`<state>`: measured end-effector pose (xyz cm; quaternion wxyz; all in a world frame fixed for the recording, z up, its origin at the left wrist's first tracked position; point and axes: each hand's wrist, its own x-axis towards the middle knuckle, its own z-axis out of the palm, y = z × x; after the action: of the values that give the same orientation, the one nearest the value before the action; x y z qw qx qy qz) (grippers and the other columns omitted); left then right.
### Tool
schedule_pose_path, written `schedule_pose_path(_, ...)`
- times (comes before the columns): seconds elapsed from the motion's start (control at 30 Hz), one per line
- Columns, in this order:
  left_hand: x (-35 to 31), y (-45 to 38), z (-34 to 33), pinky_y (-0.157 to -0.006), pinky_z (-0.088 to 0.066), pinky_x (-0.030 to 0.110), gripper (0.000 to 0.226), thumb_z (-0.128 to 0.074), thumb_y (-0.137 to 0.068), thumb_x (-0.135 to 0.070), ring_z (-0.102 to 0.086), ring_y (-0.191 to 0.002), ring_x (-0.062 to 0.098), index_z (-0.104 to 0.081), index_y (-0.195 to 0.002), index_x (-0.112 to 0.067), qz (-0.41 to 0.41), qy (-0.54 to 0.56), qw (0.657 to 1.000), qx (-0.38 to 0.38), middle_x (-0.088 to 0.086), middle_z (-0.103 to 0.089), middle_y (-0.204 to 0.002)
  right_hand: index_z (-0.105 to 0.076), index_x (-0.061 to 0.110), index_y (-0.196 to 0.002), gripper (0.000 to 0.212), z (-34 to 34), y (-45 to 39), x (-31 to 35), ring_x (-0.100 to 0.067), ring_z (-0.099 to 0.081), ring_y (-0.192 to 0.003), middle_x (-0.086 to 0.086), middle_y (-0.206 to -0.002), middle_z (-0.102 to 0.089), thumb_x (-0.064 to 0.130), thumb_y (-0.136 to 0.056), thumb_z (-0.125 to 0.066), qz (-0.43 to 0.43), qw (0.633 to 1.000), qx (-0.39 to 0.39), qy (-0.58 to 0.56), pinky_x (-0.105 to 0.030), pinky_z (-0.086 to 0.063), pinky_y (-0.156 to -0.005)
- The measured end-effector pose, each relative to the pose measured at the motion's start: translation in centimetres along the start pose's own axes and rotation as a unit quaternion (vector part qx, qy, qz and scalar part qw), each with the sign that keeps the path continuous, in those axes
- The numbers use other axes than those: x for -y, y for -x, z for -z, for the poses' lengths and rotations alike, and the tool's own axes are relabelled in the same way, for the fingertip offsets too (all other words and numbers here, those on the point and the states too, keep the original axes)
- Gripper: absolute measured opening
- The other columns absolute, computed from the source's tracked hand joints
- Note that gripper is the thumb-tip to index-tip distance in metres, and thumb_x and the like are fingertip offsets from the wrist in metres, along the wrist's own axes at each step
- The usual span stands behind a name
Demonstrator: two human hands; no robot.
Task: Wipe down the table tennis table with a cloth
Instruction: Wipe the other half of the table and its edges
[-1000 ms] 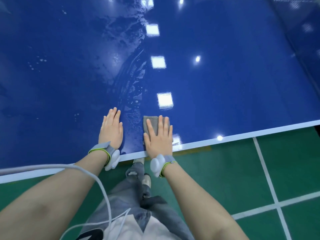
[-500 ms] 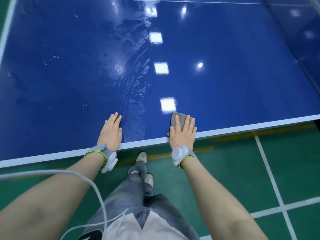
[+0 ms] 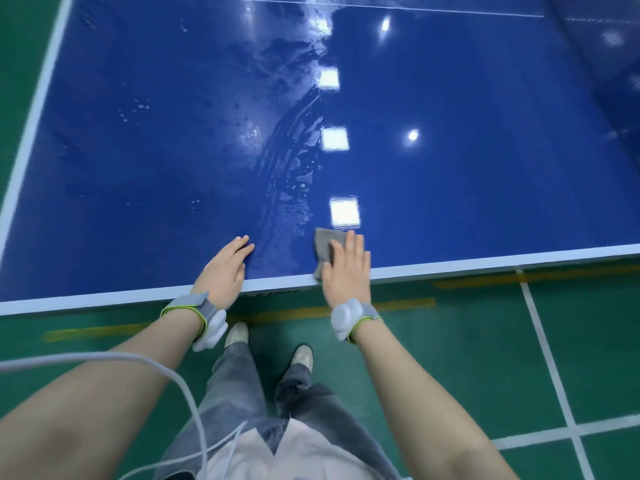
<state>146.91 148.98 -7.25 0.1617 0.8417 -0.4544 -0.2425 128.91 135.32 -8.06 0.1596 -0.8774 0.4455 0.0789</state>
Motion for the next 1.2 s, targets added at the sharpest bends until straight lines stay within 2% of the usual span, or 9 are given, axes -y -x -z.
schedule_pose_path(0.2,2.6,0.6,1.4,-0.116,-0.002,0.023,0.042,-0.035,-0.094,0.001,-0.028,-0.138,0.022,-0.048,-0.133,-0.009,0.004,-0.024,0.998,-0.061,0.006,-0.034,-0.148,-0.033,0.009,-0.146,0.054,-0.8,-0.5,1.4,-0.039,-0.007,-0.145,-0.02,-0.156,-0.013,0.033,-0.098,-0.027,-0.108,0.993,-0.049,-0.022,-0.048,-0.006,-0.117)
schedule_pose_path(0.4,5.1,-0.5,3.3,-0.116,0.001,0.027,0.044,-0.034,-0.096,-0.004,-0.023,-0.14,0.017,-0.038,-0.139,-0.009,-0.01,-0.058,0.998,-0.034,0.003,-0.029,-0.15,-0.057,0.008,-0.13,0.062,-2.4,0.4,9.3,-0.043,-0.041,-0.13,-0.023,-0.14,-0.046,0.041,-0.088,-0.026,-0.072,0.997,-0.038,0.001,-0.056,-0.033,-0.104)
schedule_pose_path(0.57,6.6,-1.2,4.5,-0.116,0.003,0.028,0.044,-0.041,-0.094,-0.011,-0.019,-0.141,0.019,-0.041,-0.138,-0.013,-0.038,-0.076,0.996,-0.028,0.005,-0.026,-0.151,-0.057,0.011,-0.131,0.061,-4.2,1.7,14.4,-0.041,-0.042,-0.131,-0.022,-0.139,-0.047,0.043,-0.086,-0.029,0.007,0.999,0.033,0.019,-0.052,-0.035,-0.106)
schedule_pose_path(0.67,7.5,-1.8,5.5,-0.116,0.005,0.031,0.047,-0.047,-0.093,-0.019,-0.011,-0.143,0.022,-0.039,-0.139,-0.015,-0.024,-0.075,0.997,-0.02,0.008,-0.02,-0.153,-0.058,0.012,-0.129,0.057,-4.3,1.2,13.5,-0.039,-0.044,-0.13,-0.021,-0.139,-0.048,0.04,-0.088,-0.031,0.038,0.999,0.008,0.03,-0.054,-0.04,-0.101)
schedule_pose_path(0.8,9.0,-3.1,6.9,-0.117,0.004,0.032,0.054,-0.049,-0.092,-0.028,-0.006,-0.144,0.022,-0.034,-0.142,-0.012,-0.006,-0.091,0.996,-0.009,0.008,-0.016,-0.154,-0.063,0.007,-0.123,0.055,-3.2,-0.5,11.3,-0.042,-0.05,-0.124,-0.025,-0.134,-0.052,0.036,-0.088,-0.031,-0.073,0.996,-0.039,0.015,-0.055,-0.043,-0.095)
schedule_pose_path(0.93,9.7,-4.0,7.9,-0.116,0.004,0.033,0.058,-0.047,-0.093,-0.03,-0.004,-0.144,0.021,-0.028,-0.144,-0.01,-0.004,-0.101,0.995,-0.001,0.007,-0.013,-0.155,-0.06,0.0,-0.124,0.058,-2.3,-1.1,10.9,-0.042,-0.048,-0.125,-0.025,-0.134,-0.051,0.035,-0.089,-0.029,-0.151,0.986,-0.066,0.017,-0.057,-0.036,-0.099)
schedule_pose_path(1.03,9.9,-4.2,8.1,-0.116,0.004,0.032,0.06,-0.045,-0.094,-0.031,-0.002,-0.144,0.02,-0.023,-0.145,-0.008,-0.006,-0.114,0.993,0.012,0.005,-0.01,-0.156,-0.046,-0.003,-0.136,0.068,-2.7,-1.2,12.5,-0.035,-0.035,-0.137,-0.02,-0.146,-0.039,0.037,-0.09,-0.016,-0.176,0.982,-0.067,0.016,-0.051,-0.019,-0.111)
schedule_pose_path(1.17,10.6,-4.4,8.4,-0.116,0.004,0.032,0.062,-0.042,-0.095,-0.031,-0.001,-0.145,0.019,-0.016,-0.147,-0.008,-0.021,-0.123,0.992,0.032,0.004,-0.006,-0.157,-0.015,0.0,-0.148,0.078,-3.3,-1.4,16.8,-0.031,-0.008,-0.146,-0.017,-0.157,-0.01,0.04,-0.085,0.007,-0.117,0.993,-0.008,0.022,-0.046,0.005,-0.113)
schedule_pose_path(1.2,10.7,-4.4,8.4,-0.116,0.004,0.031,0.062,-0.042,-0.095,-0.031,0.0,-0.145,0.019,-0.015,-0.147,-0.008,-0.023,-0.123,0.991,0.036,0.004,-0.005,-0.157,-0.017,0.0,-0.148,0.077,-3.6,-1.3,17.8,-0.031,-0.012,-0.145,-0.018,-0.156,-0.013,0.04,-0.086,0.004,-0.101,0.994,0.006,0.032,-0.047,0.001,-0.114)
